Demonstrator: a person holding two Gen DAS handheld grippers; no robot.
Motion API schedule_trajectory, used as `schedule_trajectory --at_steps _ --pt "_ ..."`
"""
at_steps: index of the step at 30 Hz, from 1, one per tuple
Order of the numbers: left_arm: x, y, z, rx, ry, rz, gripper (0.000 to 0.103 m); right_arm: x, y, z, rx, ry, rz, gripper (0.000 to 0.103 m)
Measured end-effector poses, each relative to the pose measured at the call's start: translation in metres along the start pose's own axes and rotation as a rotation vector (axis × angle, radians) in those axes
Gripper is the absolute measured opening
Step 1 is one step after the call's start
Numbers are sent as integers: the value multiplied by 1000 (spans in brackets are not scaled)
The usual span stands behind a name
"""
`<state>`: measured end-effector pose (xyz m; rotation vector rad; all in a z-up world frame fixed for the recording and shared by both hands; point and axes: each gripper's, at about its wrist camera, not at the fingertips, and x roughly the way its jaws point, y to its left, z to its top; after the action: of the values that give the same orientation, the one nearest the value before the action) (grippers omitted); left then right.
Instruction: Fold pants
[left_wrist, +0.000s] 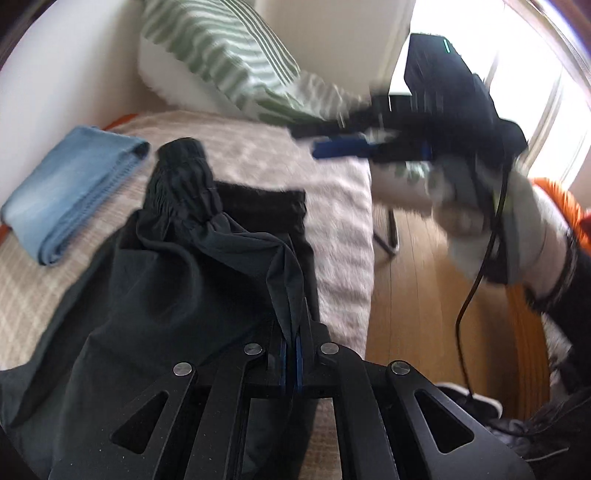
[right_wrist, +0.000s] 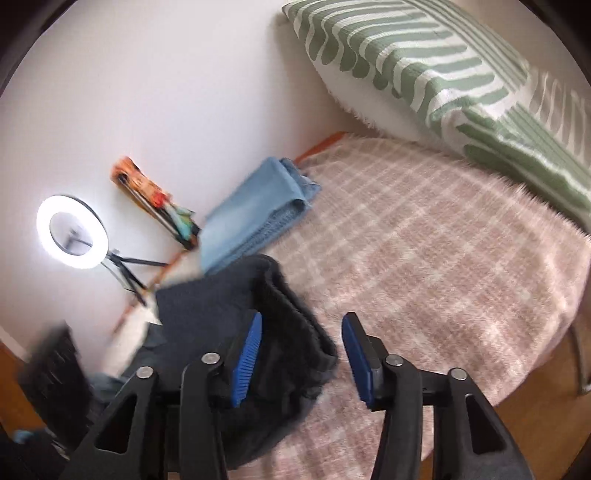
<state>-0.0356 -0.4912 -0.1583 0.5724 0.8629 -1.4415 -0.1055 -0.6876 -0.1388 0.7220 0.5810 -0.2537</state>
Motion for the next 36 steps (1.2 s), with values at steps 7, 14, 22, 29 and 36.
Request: schedule_trajectory --at_steps 7,14,22,29,36 --pt "7 -2 -8 -49 44 -4 12 28 6 21 -34 100 50 83" --pt "-62 4 -38 -134 -58 27 25 94 5 34 -171 286 -50 88" --pt "-156 38 -120 -283 -64 291 28 135 -5 40 -187 348 72 92" --pt "-158 37 -160 -332 -17 321 52 139 25 18 -313 447 93 67" --pt "-130 28 -157 -236 18 331 57 108 47 25 -324 413 -13 19"
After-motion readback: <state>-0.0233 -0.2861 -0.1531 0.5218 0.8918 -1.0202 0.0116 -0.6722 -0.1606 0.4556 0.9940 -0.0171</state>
